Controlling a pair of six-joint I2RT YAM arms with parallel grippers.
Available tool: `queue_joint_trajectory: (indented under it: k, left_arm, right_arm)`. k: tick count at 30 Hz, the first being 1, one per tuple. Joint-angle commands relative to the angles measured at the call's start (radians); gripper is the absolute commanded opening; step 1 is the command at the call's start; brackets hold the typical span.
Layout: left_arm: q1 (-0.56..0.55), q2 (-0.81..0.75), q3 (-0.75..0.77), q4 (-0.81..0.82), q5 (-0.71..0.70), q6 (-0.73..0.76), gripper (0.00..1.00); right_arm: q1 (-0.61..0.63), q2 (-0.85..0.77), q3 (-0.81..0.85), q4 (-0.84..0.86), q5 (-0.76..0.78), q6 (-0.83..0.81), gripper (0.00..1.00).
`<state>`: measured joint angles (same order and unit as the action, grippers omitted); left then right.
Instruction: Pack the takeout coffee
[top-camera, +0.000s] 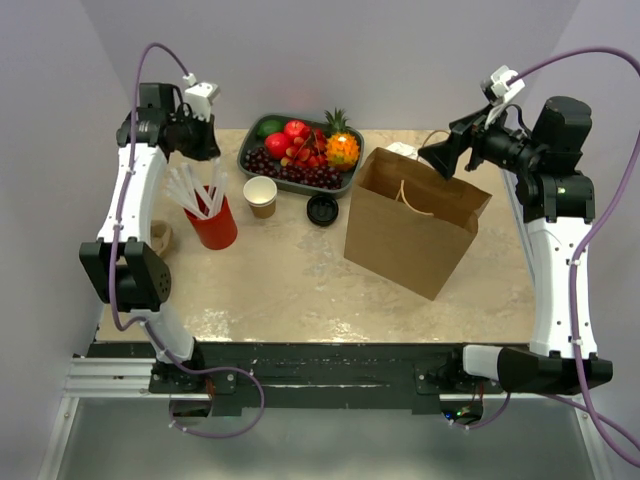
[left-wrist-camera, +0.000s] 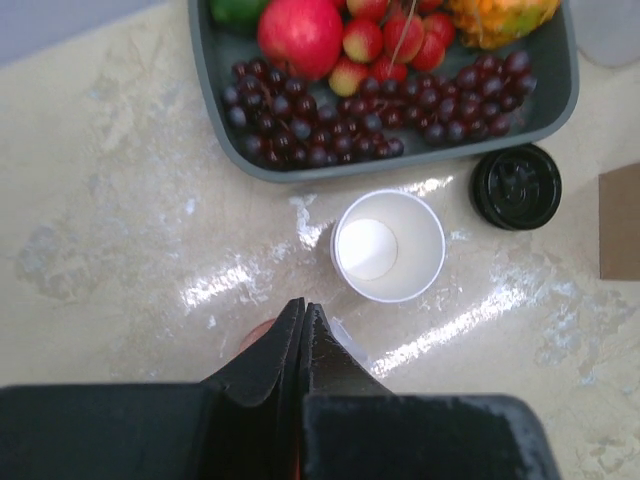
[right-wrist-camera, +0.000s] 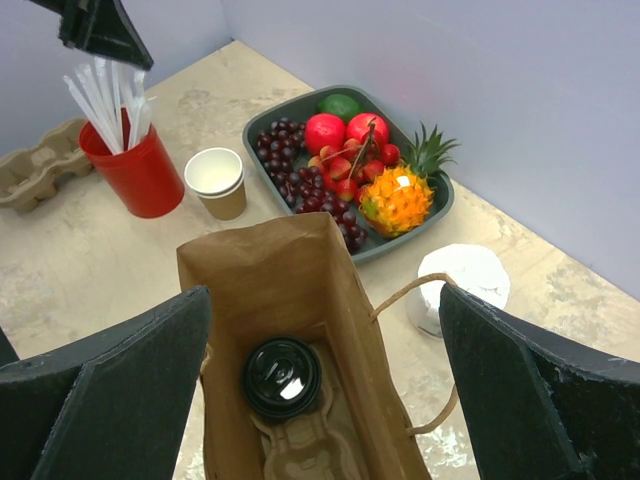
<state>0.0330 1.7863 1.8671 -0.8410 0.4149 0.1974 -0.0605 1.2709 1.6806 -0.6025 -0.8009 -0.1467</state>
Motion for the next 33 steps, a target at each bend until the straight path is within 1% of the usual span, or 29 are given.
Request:
queue_joint_trajectory:
  k: [1, 5, 7, 9, 11, 13, 14, 16, 18, 19, 21, 22, 23, 24, 25, 27, 28, 30, 31, 33]
  left_arm:
    - [0.007, -0.113, 0.130, 0.020, 0.024, -0.006, 0.00]
    - [0.005, -0.143, 0.199, 0.042, 0.061, -0.029, 0.00]
    - [0.005, -0.143, 0.228, 0.060, 0.105, -0.053, 0.00]
    - [0.005, -0.142, 0.279, 0.088, 0.186, -0.072, 0.00]
    - [0.004, -0.140, 0.319, 0.115, 0.272, -0.119, 0.00]
    - [-0.005, -0.136, 0.339, 0.178, 0.323, -0.183, 0.00]
    - [-0.010, -0.133, 0.357, 0.201, 0.362, -0.190, 0.00]
    - [-0.024, -0.123, 0.374, 0.267, 0.392, -0.278, 0.00]
    - [-0.073, -0.114, 0.398, 0.336, 0.433, -0.317, 0.00]
    - [-0.109, -0.105, 0.408, 0.361, 0.444, -0.355, 0.00]
    - [-0.157, -0.094, 0.431, 0.423, 0.464, -0.384, 0.00]
    - [-0.206, -0.084, 0.437, 0.448, 0.472, -0.418, 0.00]
    - [-0.228, -0.077, 0.441, 0.474, 0.487, -0.444, 0.00]
    - [-0.248, -0.070, 0.443, 0.535, 0.496, -0.473, 0.00]
    - [-0.289, -0.053, 0.445, 0.562, 0.504, -0.522, 0.00]
    - [-0.333, -0.039, 0.471, 0.608, 0.504, -0.541, 0.00]
    - [-0.375, -0.027, 0.480, 0.625, 0.506, -0.558, 0.00]
    - [-0.410, -0.015, 0.495, 0.687, 0.506, -0.587, 0.00]
    - [-0.450, -0.002, 0.503, 0.703, 0.502, -0.604, 0.00]
    - [-0.488, 0.012, 0.530, 0.724, 0.490, -0.605, 0.00]
  right_arm:
    - [0.004, 0.004, 0.030, 0.055, 0.014, 0.032, 0.99]
    - [0.004, 0.019, 0.054, 0.058, 0.025, 0.053, 0.99]
    - [0.004, 0.033, 0.074, 0.058, 0.031, 0.064, 0.99]
    - [0.004, 0.039, 0.097, 0.056, 0.046, 0.071, 0.99]
    - [0.004, 0.045, 0.110, 0.063, 0.074, 0.090, 0.99]
    - [0.002, 0.035, 0.117, 0.087, 0.127, 0.113, 0.99]
    - [0.004, 0.028, 0.116, 0.098, 0.141, 0.119, 0.99]
    - [0.004, 0.019, 0.116, 0.125, 0.201, 0.133, 0.99]
    - [0.004, 0.004, 0.122, 0.141, 0.256, 0.137, 0.99]
    - [0.004, -0.001, 0.126, 0.142, 0.317, 0.139, 0.99]
    - [0.004, -0.007, 0.136, 0.142, 0.414, 0.139, 0.99]
    - [0.002, -0.010, 0.137, 0.141, 0.463, 0.168, 0.99]
    - [0.004, -0.007, 0.142, 0.135, 0.561, 0.170, 0.99]
    - [0.002, -0.007, 0.146, 0.123, 0.593, 0.173, 0.99]
    - [0.002, -0.005, 0.148, 0.115, 0.623, 0.170, 0.99]
    - [0.001, -0.013, 0.133, 0.110, 0.637, 0.159, 0.99]
    - [0.001, -0.018, 0.123, 0.110, 0.635, 0.151, 0.99]
    - [0.001, -0.036, 0.087, 0.118, 0.643, 0.154, 0.99]
    - [0.001, -0.042, 0.073, 0.121, 0.646, 0.160, 0.99]
    - [-0.002, -0.053, 0.041, 0.127, 0.649, 0.168, 0.99]
